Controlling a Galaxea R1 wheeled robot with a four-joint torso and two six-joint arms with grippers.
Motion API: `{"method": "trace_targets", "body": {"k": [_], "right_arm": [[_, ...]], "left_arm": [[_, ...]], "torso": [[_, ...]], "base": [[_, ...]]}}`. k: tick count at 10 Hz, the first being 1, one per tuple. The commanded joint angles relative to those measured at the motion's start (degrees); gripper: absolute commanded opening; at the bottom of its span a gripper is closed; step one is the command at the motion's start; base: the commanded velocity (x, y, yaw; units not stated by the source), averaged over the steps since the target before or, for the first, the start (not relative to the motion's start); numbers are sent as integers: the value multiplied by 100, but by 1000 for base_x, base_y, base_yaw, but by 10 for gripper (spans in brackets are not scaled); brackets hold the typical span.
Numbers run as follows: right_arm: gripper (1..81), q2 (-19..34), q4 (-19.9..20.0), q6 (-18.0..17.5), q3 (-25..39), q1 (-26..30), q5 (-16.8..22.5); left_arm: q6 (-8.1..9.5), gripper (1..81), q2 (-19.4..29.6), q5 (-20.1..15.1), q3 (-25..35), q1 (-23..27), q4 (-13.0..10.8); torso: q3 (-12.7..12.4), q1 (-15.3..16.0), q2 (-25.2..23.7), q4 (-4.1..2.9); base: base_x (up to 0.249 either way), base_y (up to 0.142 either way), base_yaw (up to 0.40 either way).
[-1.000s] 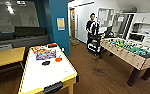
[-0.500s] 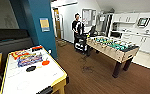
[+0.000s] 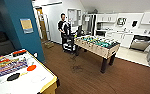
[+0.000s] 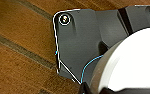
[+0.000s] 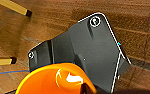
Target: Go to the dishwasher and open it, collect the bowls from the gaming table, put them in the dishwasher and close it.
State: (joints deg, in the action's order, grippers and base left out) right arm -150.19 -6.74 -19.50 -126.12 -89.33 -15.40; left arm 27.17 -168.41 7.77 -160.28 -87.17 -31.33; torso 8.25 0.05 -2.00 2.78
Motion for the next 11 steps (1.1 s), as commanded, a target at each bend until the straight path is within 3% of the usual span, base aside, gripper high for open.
{"method": "trace_targets", "body": {"k": [1,6,11], "right_arm": [[10,470,-108,17,476,130,125],[10,382,-108,26,379,121,125],[10,390,-108,26,388,121,125]], "left_arm": [[7,10,62,-214,-30,205,-40],[60,10,105,-179,-4,197,-31],[86,10,853,23,1245,126,-14]], "torso": [[-2,0,0,0],[-2,-2,0,0],[-2,-5,0,0]], "base": [[0,0,-395],[0,0,-396],[0,0,-395]]}}
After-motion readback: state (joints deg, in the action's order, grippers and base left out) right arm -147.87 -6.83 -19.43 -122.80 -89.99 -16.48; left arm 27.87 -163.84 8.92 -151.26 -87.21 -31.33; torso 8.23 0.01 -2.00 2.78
